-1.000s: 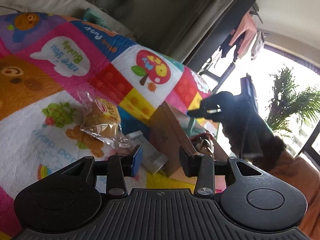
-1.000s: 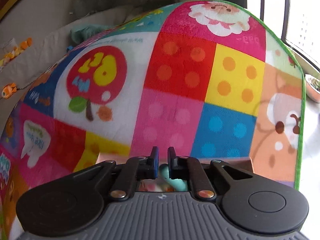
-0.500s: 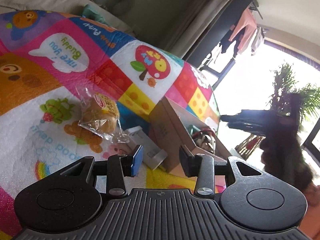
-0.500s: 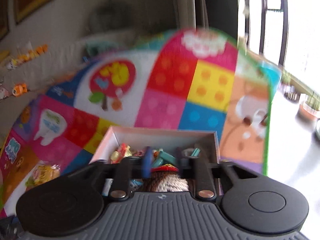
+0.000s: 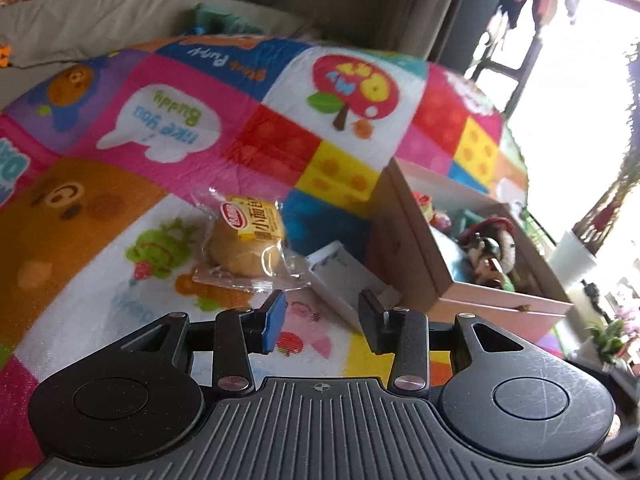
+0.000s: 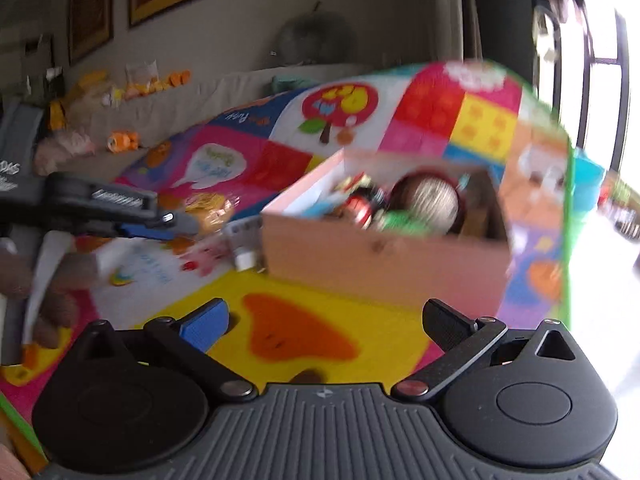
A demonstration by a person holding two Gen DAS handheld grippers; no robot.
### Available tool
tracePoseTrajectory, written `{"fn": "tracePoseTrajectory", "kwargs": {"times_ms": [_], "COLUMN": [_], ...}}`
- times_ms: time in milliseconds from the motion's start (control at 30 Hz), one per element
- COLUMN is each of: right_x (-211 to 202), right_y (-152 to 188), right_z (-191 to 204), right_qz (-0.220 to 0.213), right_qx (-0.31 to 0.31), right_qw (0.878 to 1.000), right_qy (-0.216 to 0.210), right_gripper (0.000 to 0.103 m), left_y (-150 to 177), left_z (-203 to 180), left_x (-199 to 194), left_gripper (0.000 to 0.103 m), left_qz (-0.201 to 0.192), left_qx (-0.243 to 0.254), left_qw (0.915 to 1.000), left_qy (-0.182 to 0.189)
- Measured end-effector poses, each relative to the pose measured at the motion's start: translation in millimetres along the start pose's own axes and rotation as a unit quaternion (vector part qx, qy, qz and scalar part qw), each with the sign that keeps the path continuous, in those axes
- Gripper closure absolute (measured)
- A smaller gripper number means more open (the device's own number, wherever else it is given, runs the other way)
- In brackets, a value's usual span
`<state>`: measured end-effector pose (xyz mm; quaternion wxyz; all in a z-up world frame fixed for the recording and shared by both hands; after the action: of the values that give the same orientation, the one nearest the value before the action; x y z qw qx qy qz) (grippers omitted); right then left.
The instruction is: Organize objects
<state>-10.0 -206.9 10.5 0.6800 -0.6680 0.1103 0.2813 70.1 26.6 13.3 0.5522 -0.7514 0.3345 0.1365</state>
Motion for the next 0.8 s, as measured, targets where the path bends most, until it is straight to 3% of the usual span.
{"fn": "tracePoseTrajectory", "kwargs": {"times_ms": [233,333,433,467,533,600,633,800], "right_x": [5.0,4.0,1.6,1.7,3.9,7.3,8.3,11.0], "right_y": [14.6,15.8,16.3,16.4,16.5,16.4,16.4,17.0], "right_z": [-1.8,-3.8,-6.8,-6.9,-5.8,-5.5,-6.1,-7.6], "right_qz": [-0.004,-0.006,-0.013,-0.013,-0.005,0.004,0.008,0.016], "right_qx": [0.019,0.025,0.032,0.033,0.031,0.031,0.033,0.039], "right_qw": [1.000,1.000,0.999,0.999,0.999,0.999,0.999,0.999], "right_qy": [0.006,0.006,0.007,0.005,-0.001,-0.004,-0.004,-0.004], "right_gripper": [0.000,0.000,0.000,0.000,0.000,0.000,0.000,0.000], "left_y": [-32.8,-55.5,-61.0,-60.8,-60.2,-59.8,-59.1,-42.0], "left_z": [-5.0,1.4,12.6,14.3,17.7,25.2,29.7,38.3], "left_x": [2.8,28.5,63.1,70.3,80.7,87.7,89.2,71.8], "left_gripper": [0.059,0.059,0.058,0.047,0.041,0.028,0.027,0.036], "left_qz": [-0.031,0.000,0.054,0.056,0.064,0.075,0.077,0.068], "left_qx": [0.031,0.042,0.071,0.087,0.097,0.084,0.074,0.041], "left_qw": [0.9974,0.9955,0.9861,0.9827,0.9808,0.9811,0.9821,0.9899], "left_qy": [-0.057,-0.085,-0.140,-0.154,-0.157,-0.158,-0.155,-0.118]}}
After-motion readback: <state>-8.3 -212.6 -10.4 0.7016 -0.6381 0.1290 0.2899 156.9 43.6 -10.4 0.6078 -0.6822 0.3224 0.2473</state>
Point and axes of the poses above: each gripper's, at about its wrist camera, not at the fingertips, and x roughly the way its jaws point, z to its left, y to its underside, the point moved 4 cm from there along x, roughly the way its jaws point, and after that the axes turned 4 degrees about y, right-handed, at the moved point
